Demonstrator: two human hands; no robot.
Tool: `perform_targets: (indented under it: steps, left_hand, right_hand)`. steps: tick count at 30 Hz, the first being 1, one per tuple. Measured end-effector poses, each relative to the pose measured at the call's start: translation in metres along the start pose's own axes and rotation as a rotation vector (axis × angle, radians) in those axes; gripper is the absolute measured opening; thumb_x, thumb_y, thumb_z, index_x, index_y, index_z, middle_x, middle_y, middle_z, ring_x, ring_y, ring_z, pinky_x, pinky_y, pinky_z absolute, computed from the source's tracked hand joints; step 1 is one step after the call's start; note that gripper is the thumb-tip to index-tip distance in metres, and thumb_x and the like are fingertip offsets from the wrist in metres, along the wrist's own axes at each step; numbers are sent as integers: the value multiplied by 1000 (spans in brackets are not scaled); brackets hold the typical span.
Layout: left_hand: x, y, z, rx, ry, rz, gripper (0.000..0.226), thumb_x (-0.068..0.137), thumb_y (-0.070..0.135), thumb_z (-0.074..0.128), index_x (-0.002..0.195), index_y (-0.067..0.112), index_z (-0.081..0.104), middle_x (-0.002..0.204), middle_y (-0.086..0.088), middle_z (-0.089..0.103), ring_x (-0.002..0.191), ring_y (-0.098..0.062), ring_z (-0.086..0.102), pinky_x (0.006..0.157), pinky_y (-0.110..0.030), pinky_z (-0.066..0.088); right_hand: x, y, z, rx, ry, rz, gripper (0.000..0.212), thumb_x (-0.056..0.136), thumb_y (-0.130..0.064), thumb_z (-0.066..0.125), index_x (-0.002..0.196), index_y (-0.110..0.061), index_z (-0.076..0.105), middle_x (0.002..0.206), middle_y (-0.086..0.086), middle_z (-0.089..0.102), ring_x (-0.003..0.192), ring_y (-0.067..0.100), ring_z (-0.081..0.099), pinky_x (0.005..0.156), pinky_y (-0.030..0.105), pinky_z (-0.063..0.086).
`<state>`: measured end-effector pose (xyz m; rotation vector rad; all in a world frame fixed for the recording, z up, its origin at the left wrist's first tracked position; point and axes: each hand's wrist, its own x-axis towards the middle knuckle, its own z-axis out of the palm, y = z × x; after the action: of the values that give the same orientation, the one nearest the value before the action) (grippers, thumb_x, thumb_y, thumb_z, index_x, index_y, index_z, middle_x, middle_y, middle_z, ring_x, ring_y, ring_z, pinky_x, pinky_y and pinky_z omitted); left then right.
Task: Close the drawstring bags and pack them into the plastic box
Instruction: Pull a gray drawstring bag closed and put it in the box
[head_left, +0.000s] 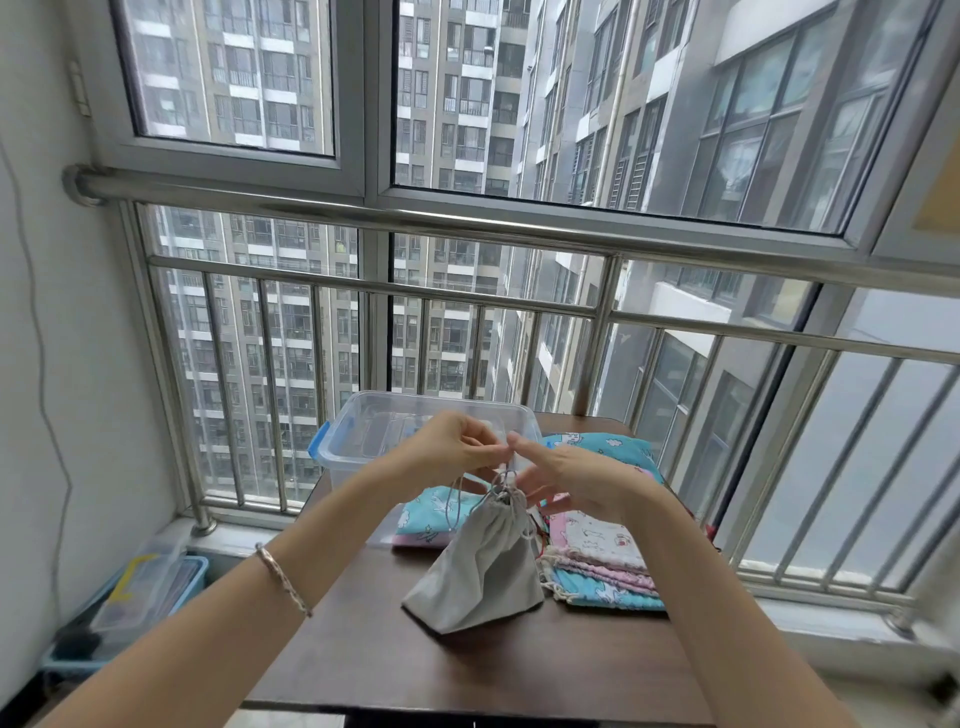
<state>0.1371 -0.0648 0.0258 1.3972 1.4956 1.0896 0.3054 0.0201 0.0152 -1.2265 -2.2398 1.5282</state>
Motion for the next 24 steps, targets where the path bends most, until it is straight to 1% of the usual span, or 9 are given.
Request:
perform_targets:
  steps: [4,7,9,12,15,18,20,21,24]
  left_hand:
    - [-1,1,3,26,39,14,18,87,20,69,87,2,69,71,-3,70,64,-9,67,71,-26,59]
    - [-2,3,0,43,44,27,16,88,19,67,86,3,71,72,-3,71,65,-7,68,71,-24,58]
    - [-4,3,-4,44,42,24,13,88,17,67,85,5,71,77,-5,73,71,-9,71,72,-25,59]
    - [-5,3,-12,71,31,21,12,86,14,69,92,3,72,83,-7,75,78,-13,73,76,-27,59]
    - [-7,5,-16,105,-3,22,14,83,10,73,95,2,71,86,-10,76,82,-16,73,80,-30,59]
    - [-8,10,-16,182,-34,48,14,82,11,74,93,3,72,84,-9,76,79,-13,72,76,-27,57]
    - [-8,12,-14,236,-45,76,12,83,10,73,92,2,72,81,-8,75,75,-12,71,71,-24,55]
    - [-9,14,-13,261,-44,89,11,83,9,73,92,2,72,80,-7,75,74,-12,71,70,-23,54]
    - [-9,15,-11,308,-41,112,9,83,7,72,91,2,72,81,-9,75,75,-13,70,69,-23,53]
  right_hand:
    - [2,2,0,231,-57,-99,68,80,-59,56,114,-1,67,109,8,71,98,17,63,89,29,47]
    - [0,5,-3,300,-137,-102,61,84,-52,56,115,0,66,105,6,71,93,13,63,85,26,46]
    - [2,9,-4,317,-164,-72,51,91,-48,53,112,-3,67,100,3,71,91,13,62,85,25,46]
    - [7,14,-5,332,-186,-40,31,91,-41,57,100,-12,66,92,1,69,83,12,61,78,24,45]
    - [10,13,-2,283,-157,-4,31,94,-42,56,97,-12,66,89,2,65,79,13,57,75,24,43]
    - [15,9,3,130,-92,60,52,94,-51,52,112,-3,59,96,6,58,80,16,51,74,26,42]
    - [19,6,6,29,-114,117,63,93,-59,47,124,-5,53,103,8,56,82,18,46,74,27,41]
    - [20,4,8,-16,-140,136,62,92,-61,45,123,-8,52,98,5,53,79,17,43,71,26,40]
    - [22,-1,10,-110,-189,146,41,97,-57,39,99,-17,50,80,-1,41,69,13,31,64,25,31]
